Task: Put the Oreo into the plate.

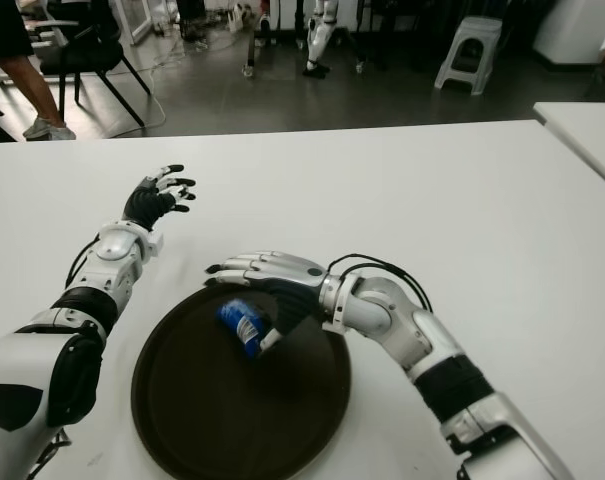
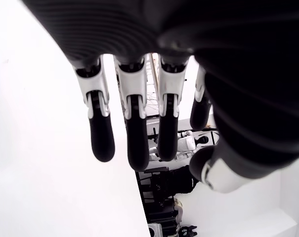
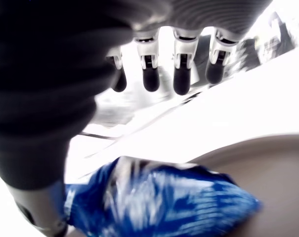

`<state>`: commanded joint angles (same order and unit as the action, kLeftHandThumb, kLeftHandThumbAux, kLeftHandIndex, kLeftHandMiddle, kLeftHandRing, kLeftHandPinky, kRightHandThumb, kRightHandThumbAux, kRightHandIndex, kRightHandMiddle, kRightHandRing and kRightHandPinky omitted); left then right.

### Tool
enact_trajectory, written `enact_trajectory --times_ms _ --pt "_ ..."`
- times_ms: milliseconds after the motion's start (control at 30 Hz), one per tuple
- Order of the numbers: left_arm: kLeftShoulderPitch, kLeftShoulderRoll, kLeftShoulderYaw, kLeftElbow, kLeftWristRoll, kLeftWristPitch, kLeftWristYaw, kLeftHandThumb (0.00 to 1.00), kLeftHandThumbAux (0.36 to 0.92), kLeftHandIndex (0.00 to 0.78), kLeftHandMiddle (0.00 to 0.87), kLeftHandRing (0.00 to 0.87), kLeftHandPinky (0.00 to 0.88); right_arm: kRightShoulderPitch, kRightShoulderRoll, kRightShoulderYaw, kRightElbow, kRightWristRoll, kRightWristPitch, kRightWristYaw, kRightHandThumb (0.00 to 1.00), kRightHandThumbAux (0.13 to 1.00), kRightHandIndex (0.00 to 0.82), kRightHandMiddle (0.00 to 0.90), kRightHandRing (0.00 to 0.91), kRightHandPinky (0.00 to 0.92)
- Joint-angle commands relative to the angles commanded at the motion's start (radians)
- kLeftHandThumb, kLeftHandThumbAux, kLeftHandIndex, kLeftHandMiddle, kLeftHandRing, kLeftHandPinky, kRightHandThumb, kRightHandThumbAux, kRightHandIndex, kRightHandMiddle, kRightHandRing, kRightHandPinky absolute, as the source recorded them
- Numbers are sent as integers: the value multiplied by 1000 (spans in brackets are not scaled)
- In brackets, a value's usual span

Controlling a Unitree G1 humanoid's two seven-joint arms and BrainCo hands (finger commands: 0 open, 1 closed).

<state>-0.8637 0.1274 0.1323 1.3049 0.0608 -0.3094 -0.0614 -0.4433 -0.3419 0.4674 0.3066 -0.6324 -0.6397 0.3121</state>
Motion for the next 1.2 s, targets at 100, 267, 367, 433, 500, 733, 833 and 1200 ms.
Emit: enact_trajectory --times_ms 100,267,367,433,500,733,833,1200 --pt "2 1 1 0 -1 -4 -3 115 719 197 322 350 390 0 -7 6 -6 -30 10 -26 0 774 40 49 31 42" --pt "2 0 1 -1 0 -6 1 139 712 206 326 343 384 1 -8 5 -36 -53 47 -38 0 788 20 30 11 32" --pt "2 0 -1 -1 2 -7 5 143 709 211 327 338 380 0 -8 8 -37 -65 61 -48 0 797 17 28 9 32" --pt "3 1 -1 0 3 -7 7 141 707 209 323 333 374 -1 -9 9 -39 -70 70 -52 0 803 15 27 6 31" --pt "3 2 -2 1 3 -5 7 134 708 205 322 333 376 -7 -14 7 -46 -75 81 -49 0 813 15 27 4 31" --pt "3 3 -2 1 3 -4 3 113 710 200 321 342 380 -12 -25 6 -56 -93 89 -64 0 850 22 29 2 34" --pt "3 3 -2 1 2 -6 1 116 710 200 320 338 377 -13 -29 3 -54 -100 89 -82 0 868 20 25 0 28" --pt "3 6 3 4 -2 -1 -4 133 697 192 312 330 376 -19 -38 -5 -32 -100 75 -144 0 883 33 44 11 37"
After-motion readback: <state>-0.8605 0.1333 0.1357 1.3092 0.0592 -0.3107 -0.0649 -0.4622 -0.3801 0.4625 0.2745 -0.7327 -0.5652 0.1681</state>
